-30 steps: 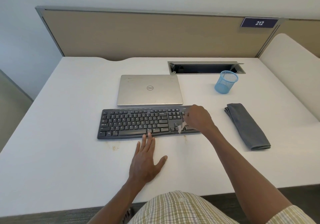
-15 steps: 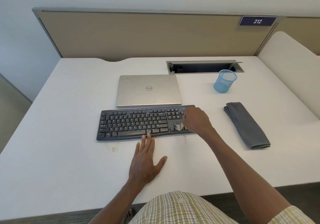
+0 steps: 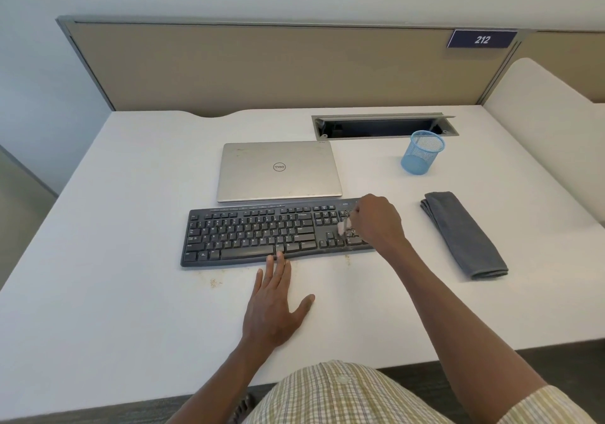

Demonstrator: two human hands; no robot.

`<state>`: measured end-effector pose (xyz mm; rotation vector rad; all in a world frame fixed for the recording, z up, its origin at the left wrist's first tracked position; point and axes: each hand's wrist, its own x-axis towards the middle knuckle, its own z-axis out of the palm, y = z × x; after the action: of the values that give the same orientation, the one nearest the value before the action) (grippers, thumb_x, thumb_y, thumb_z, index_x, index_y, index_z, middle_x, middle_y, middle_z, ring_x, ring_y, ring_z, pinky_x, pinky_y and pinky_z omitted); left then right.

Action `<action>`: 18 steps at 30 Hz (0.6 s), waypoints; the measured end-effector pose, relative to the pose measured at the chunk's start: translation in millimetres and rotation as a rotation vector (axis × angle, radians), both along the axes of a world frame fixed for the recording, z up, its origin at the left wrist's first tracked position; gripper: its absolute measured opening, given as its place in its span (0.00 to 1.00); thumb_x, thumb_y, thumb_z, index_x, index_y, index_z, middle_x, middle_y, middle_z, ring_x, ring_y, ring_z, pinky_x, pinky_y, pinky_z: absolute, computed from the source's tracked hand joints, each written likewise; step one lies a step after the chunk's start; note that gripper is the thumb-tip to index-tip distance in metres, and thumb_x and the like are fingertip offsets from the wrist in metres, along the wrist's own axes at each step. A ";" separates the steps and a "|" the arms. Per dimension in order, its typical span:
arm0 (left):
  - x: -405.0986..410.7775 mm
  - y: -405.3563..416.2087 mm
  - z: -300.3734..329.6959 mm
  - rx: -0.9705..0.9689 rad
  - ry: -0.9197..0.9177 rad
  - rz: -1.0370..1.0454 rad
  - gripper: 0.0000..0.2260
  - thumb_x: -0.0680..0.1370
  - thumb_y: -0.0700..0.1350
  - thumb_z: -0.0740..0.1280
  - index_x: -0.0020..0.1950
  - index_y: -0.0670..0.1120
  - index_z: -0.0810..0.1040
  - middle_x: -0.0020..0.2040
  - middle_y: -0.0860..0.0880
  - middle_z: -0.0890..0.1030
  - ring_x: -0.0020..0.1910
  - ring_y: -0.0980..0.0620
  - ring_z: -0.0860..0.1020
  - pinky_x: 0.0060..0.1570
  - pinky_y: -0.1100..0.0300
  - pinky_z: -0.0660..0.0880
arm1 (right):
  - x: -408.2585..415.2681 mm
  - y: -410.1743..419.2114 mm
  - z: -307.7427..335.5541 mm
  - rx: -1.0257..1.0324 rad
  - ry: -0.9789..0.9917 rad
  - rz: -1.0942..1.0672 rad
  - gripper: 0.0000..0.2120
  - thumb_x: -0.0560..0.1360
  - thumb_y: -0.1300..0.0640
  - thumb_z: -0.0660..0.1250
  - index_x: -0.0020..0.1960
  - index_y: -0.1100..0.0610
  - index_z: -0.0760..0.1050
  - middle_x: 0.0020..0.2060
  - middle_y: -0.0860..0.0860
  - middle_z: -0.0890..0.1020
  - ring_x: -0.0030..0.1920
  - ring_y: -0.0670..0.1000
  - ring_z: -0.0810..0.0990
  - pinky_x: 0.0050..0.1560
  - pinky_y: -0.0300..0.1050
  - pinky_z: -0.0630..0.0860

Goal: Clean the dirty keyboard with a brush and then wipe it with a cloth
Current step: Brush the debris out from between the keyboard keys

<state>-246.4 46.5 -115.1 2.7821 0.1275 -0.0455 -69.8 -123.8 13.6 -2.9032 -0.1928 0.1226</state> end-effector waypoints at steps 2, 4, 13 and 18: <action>-0.1 -0.8 0.6 -0.006 0.001 0.004 0.43 0.76 0.73 0.43 0.83 0.46 0.43 0.81 0.52 0.34 0.80 0.52 0.34 0.77 0.58 0.35 | -1.9 -2.4 -2.2 -0.036 0.043 0.037 0.04 0.75 0.63 0.61 0.42 0.58 0.72 0.33 0.51 0.73 0.36 0.56 0.73 0.35 0.42 0.68; 0.0 -1.0 1.4 -0.009 -0.007 0.007 0.43 0.76 0.73 0.43 0.83 0.46 0.43 0.81 0.52 0.34 0.80 0.52 0.34 0.77 0.58 0.35 | -0.8 -6.6 -0.9 -0.056 0.074 0.082 0.06 0.73 0.64 0.61 0.38 0.58 0.68 0.30 0.50 0.71 0.36 0.56 0.73 0.33 0.41 0.66; 0.4 0.0 -0.9 -0.016 -0.009 0.013 0.43 0.77 0.72 0.45 0.83 0.45 0.46 0.82 0.51 0.37 0.81 0.51 0.36 0.79 0.55 0.40 | -5.8 -0.8 5.5 -0.069 0.065 0.085 0.04 0.74 0.63 0.62 0.40 0.59 0.71 0.37 0.54 0.79 0.39 0.58 0.77 0.36 0.42 0.69; 0.5 -0.1 -0.9 -0.011 -0.015 0.009 0.42 0.78 0.72 0.46 0.83 0.45 0.46 0.82 0.52 0.36 0.81 0.52 0.36 0.78 0.56 0.38 | -3.5 13.6 7.0 0.065 0.019 0.051 0.12 0.75 0.61 0.60 0.33 0.57 0.68 0.29 0.52 0.73 0.33 0.57 0.73 0.27 0.41 0.61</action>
<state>-245.9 46.4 -116.0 2.7703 0.1361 -0.0227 -73.3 -110.2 20.6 -2.8320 -0.2624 0.1496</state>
